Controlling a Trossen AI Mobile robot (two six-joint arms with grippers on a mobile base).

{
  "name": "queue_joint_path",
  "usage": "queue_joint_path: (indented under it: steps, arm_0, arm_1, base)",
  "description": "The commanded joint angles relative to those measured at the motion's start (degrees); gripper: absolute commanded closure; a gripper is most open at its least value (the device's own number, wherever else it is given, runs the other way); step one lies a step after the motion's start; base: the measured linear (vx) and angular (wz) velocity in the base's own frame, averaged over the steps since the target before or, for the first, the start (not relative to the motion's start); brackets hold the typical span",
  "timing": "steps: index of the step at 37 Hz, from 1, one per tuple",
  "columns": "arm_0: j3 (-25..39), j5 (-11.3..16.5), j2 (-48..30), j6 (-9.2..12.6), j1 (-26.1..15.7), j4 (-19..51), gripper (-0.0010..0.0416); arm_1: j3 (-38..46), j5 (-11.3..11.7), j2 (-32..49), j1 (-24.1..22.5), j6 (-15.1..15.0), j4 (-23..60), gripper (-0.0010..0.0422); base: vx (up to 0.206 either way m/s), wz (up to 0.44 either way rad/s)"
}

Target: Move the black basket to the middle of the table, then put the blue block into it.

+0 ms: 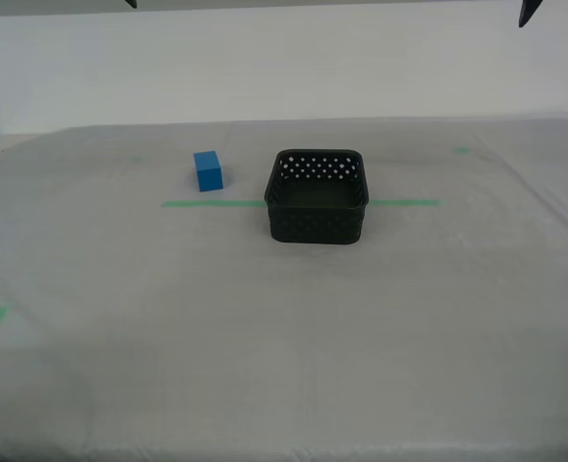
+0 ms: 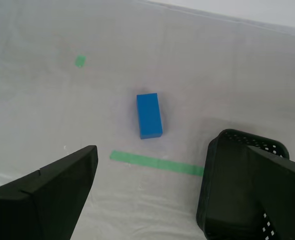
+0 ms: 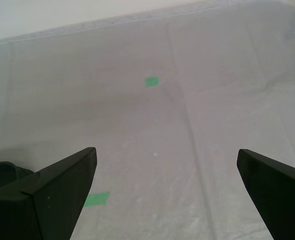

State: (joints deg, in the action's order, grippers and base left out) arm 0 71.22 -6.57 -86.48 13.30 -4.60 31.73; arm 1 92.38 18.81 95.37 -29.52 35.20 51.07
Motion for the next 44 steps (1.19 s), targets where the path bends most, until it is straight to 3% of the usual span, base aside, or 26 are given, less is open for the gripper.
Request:
queue_joint_path:
  steps: [1, 6, 13, 33, 44]
  arm_0:
    - [0.07, -0.2, 0.04, -0.02, -0.04, 0.0, 0.0012]
    - [0.07, -0.17, 0.04, 0.0, -0.04, 0.0, 0.0012]
    - [0.07, -0.17, 0.04, -0.02, -0.04, 0.0, 0.0012]
    - [0.07, -0.17, 0.04, -0.02, -0.04, -0.02, 0.0012]
    - [0.07, -0.17, 0.04, -0.02, -0.04, 0.09, 0.0012]
  arm_1:
    - [0.07, 0.28, -0.04, 0.09, 0.81, -1.2, 0.0016]
    - [0.04, 1.53, -0.04, 0.22, 3.8, -2.45, 0.001]
    - [-0.17, 3.21, -0.02, 0.44, 4.96, -3.21, 0.0012]
    - [-3.65, 3.1, -0.02, 2.23, 8.52, -5.09, 0.0012]
    - [-4.22, 1.01, 1.97, 3.43, 9.7, -6.12, 0.0011]
  base:
    - [0.0, 0.0]
    - [0.0, 0.0]
    - [0.0, 0.0]
    - [0.0, 0.0]
    - [0.0, 0.0]
